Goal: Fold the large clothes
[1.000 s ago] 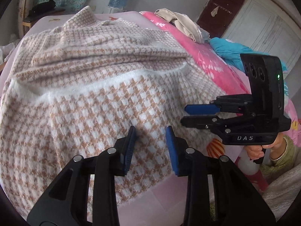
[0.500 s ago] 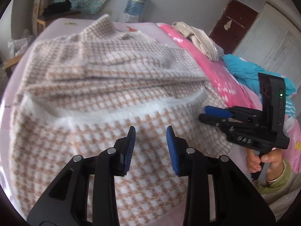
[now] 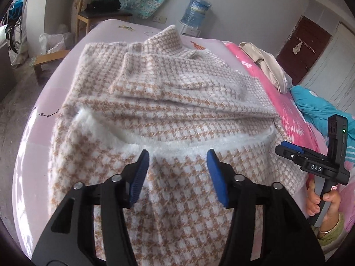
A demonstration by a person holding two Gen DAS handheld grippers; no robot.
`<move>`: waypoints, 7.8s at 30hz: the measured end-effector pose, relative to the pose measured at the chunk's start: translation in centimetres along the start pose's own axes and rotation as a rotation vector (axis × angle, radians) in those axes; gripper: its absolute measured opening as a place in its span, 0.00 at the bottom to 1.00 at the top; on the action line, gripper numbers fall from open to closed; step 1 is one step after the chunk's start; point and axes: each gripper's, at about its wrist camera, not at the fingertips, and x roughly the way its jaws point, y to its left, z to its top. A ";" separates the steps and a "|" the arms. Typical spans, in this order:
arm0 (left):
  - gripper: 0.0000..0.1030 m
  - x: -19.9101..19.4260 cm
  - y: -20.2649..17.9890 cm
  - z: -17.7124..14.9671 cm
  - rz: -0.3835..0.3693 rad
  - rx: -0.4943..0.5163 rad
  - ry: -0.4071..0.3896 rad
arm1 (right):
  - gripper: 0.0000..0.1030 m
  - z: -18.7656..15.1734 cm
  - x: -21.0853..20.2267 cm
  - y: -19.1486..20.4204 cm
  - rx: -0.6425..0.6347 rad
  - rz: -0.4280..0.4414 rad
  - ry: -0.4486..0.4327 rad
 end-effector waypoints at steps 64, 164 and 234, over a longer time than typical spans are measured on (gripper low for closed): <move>0.05 0.8 6.0 4.8 0.373 0.040 -0.133 | 0.07 5.8 3.3 -2.8 -0.092 -0.182 -0.047; 0.18 -1.2 7.6 0.5 0.073 -0.159 -0.156 | 0.10 3.4 3.8 3.1 -0.064 0.029 -0.032; 0.85 -2.6 -5.3 -2.4 0.418 0.166 -0.011 | 0.81 -4.0 -4.3 4.6 -0.087 -0.033 -0.089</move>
